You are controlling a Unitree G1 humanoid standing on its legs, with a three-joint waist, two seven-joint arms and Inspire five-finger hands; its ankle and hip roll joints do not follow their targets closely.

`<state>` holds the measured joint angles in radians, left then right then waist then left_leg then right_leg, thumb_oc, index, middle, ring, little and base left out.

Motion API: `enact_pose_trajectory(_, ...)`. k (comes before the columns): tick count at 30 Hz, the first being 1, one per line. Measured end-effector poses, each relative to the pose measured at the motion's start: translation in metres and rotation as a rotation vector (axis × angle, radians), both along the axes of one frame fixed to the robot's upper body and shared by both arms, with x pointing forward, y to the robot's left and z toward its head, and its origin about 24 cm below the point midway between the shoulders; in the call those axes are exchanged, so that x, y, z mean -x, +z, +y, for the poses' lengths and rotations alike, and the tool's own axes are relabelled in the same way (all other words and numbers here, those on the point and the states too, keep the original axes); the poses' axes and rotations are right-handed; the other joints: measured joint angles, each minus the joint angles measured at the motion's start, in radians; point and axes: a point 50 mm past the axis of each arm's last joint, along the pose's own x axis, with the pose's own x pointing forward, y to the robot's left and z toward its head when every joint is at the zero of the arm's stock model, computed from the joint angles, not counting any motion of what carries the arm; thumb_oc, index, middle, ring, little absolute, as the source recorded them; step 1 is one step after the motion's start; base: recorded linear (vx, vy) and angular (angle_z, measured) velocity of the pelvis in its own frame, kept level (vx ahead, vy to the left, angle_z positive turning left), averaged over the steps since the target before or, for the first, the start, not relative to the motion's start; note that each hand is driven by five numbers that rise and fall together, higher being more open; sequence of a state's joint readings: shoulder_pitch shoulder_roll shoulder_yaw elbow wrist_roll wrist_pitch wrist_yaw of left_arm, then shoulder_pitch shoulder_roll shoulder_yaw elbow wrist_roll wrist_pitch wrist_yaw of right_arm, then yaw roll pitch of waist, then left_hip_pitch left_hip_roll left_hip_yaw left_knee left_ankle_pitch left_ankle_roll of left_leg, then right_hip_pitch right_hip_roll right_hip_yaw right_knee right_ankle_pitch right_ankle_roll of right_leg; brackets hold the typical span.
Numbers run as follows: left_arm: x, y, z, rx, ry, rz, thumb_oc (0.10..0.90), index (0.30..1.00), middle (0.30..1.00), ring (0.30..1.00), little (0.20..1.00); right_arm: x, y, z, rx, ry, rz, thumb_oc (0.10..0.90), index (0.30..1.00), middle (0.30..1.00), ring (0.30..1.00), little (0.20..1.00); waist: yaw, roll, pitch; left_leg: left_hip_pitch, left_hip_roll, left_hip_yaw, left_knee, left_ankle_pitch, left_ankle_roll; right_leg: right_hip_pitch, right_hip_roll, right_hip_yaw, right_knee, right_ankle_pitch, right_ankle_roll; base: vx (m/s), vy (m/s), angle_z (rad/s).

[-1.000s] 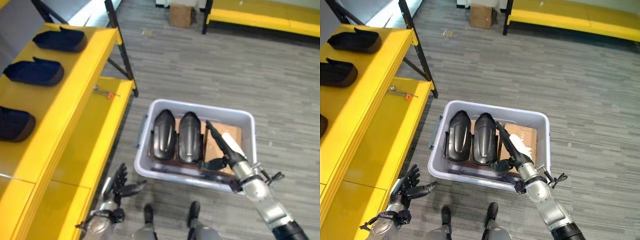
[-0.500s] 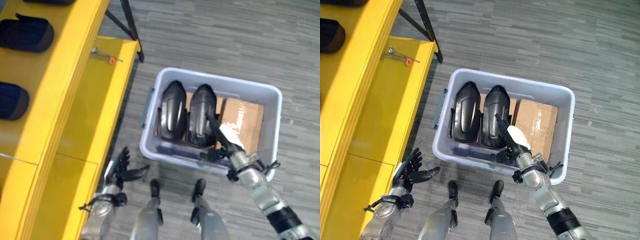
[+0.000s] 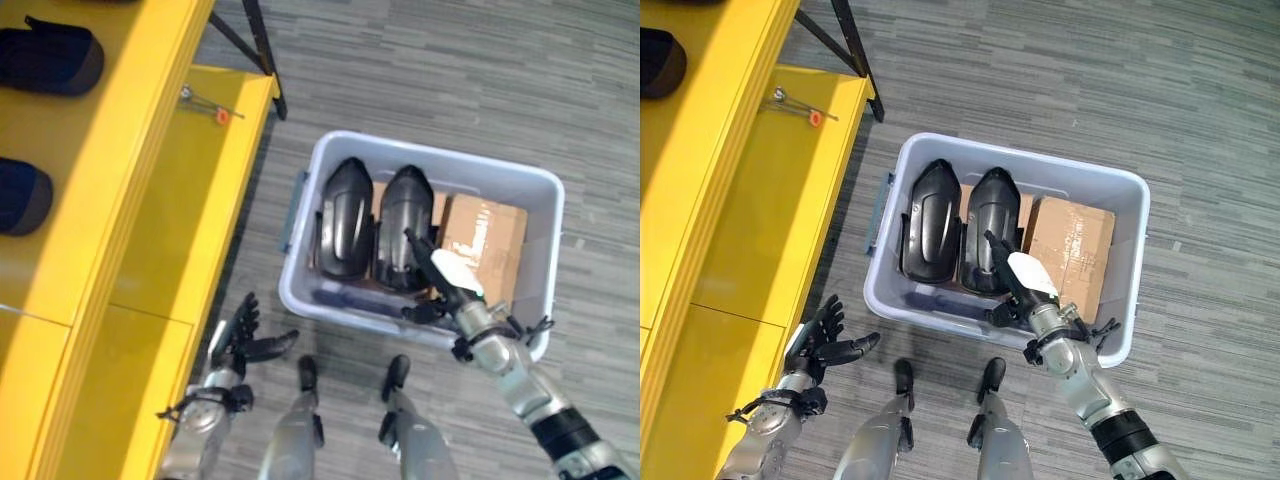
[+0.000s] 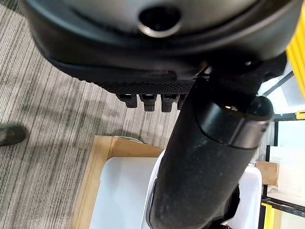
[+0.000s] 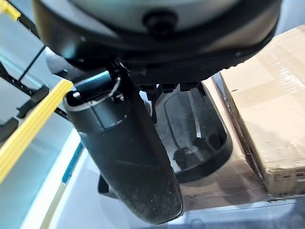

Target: Move parts from the plastic box to the shelf.

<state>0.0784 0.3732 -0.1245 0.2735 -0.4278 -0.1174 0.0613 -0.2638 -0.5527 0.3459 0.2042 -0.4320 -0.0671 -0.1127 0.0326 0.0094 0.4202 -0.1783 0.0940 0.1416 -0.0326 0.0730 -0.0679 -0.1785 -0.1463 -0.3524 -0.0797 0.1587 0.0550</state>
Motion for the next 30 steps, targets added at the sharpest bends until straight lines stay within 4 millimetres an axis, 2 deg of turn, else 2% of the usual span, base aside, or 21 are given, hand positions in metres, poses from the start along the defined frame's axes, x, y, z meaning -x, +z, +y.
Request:
enact_pose_trajectory(8,-0.003,0.003,0.000,-0.004,-0.002,-0.011,0.900,1.000,1.000,1.000,1.000,-0.009,0.010,0.001,0.048,0.002,-0.042,0.900,1.000,1.000,1.000,1.000,0.001,0.007,0.036,-0.031,0.000,-0.011,0.023,-0.001,0.001,-0.020,-0.003,-0.006,0.009,0.002,-0.002,0.00,-0.005,0.02)
enact_pose_trajectory(15,-0.005,0.004,0.000,-0.007,0.006,-0.019,0.900,1.000,1.000,1.000,1.000,-0.012,0.006,0.002,0.064,-0.004,-0.037,0.900,1.000,1.000,1.000,1.000,0.011,0.013,0.044,-0.039,0.000,-0.014,0.028,-0.001,0.002,-0.023,-0.004,-0.010,0.010,0.002,-0.002,0.00,0.000,0.00)
enact_pose_trajectory(23,-0.008,0.005,-0.008,-0.008,-0.029,-0.023,0.900,1.000,1.000,1.000,1.000,-0.021,0.003,-0.005,0.086,-0.061,-0.027,0.900,1.000,1.000,1.000,1.000,0.027,0.023,0.050,-0.081,-0.002,-0.022,0.045,-0.001,0.002,-0.055,-0.006,-0.015,0.014,0.006,-0.007,0.00,0.000,0.01)
enact_pose_trajectory(30,-0.010,0.006,-0.008,0.024,-0.015,-0.031,0.900,1.000,1.000,1.000,1.000,-0.028,0.007,-0.005,0.097,-0.102,-0.069,0.900,1.000,1.000,1.000,1.000,0.028,0.043,0.070,-0.084,-0.007,-0.022,0.046,0.002,0.006,-0.059,-0.011,-0.015,0.017,0.010,-0.008,0.00,0.000,0.00)
